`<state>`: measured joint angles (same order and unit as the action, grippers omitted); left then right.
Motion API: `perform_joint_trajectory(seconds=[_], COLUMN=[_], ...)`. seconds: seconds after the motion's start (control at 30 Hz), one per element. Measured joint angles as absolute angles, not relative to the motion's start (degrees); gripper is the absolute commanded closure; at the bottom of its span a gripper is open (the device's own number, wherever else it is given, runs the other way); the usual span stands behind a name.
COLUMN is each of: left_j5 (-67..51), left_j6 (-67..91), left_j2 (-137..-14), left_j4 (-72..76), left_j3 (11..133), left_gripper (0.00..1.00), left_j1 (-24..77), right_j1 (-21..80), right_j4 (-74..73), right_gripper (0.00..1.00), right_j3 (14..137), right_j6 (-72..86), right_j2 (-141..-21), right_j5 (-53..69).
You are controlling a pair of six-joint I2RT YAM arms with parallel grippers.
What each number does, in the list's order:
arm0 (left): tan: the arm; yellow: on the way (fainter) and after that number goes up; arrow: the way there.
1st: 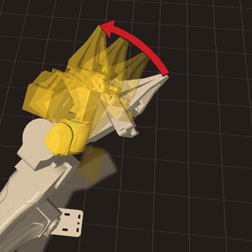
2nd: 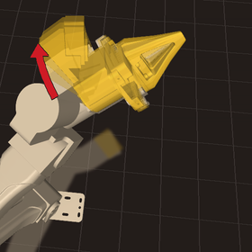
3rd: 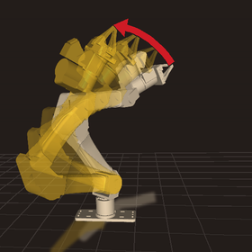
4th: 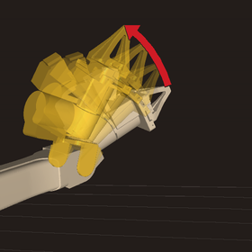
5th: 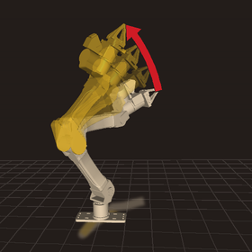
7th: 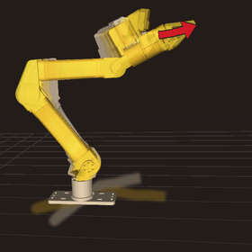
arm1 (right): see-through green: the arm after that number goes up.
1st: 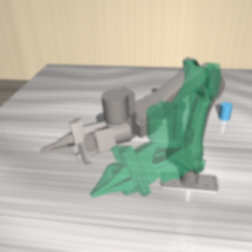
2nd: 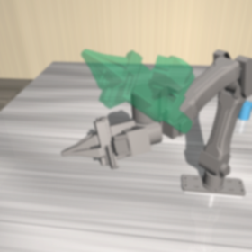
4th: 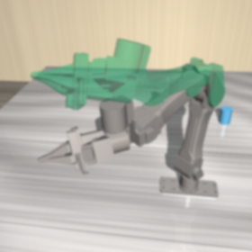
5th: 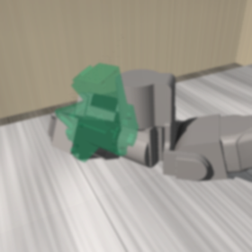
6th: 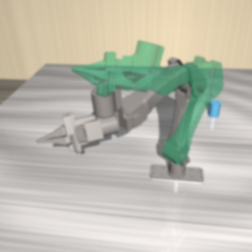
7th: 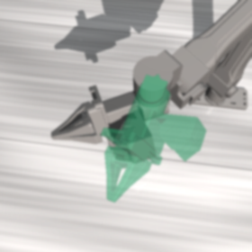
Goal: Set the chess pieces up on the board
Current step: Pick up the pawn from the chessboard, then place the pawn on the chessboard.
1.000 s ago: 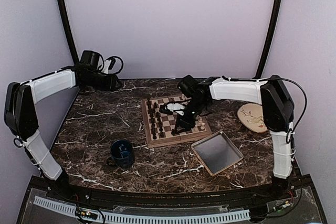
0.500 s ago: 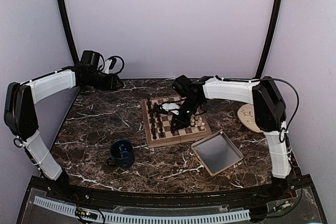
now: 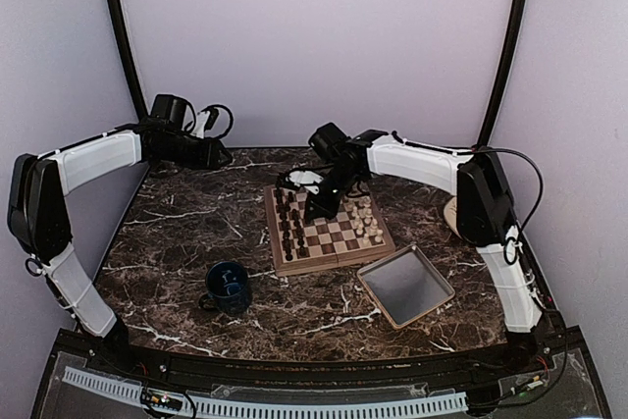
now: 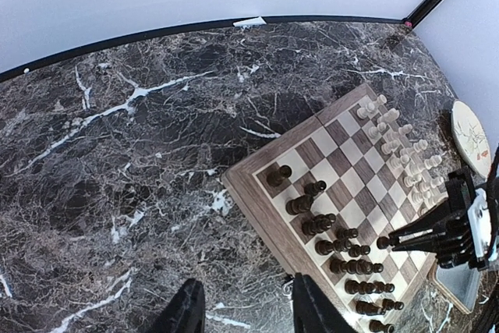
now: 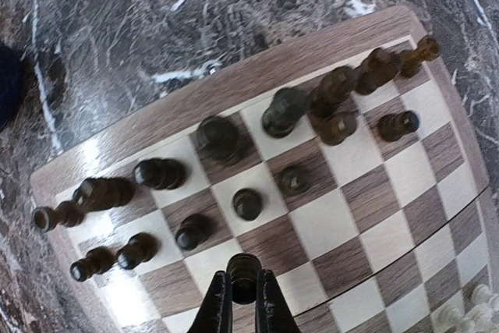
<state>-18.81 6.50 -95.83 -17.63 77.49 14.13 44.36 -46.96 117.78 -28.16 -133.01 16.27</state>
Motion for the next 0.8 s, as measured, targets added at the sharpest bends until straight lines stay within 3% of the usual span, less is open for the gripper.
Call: perform_joint_trajectory(seconds=[0.37,0.57,0.8], left_j5=[-20.8,-23.5,-26.3], left_j6=[6.5,6.6,5.8], left_j2=[-95.8,-95.8,-96.2], left_j4=[-17.6,-17.6,-16.5], left_j3=[77.5,77.5,77.4], left_gripper=[0.61,0.62,0.62], left_j1=[14.1,14.1,15.1], right_j1=[41.9,41.2,40.9], right_j4=[-44.9,-44.1,-44.1], right_gripper=[0.90,0.74,0.67], right_j3=[129.4,130.7,130.5], right_j6=[-25.8,-24.9,-24.3], right_j2=[-141.1,-143.6,-143.3], right_j5=[11.9,11.9,12.1])
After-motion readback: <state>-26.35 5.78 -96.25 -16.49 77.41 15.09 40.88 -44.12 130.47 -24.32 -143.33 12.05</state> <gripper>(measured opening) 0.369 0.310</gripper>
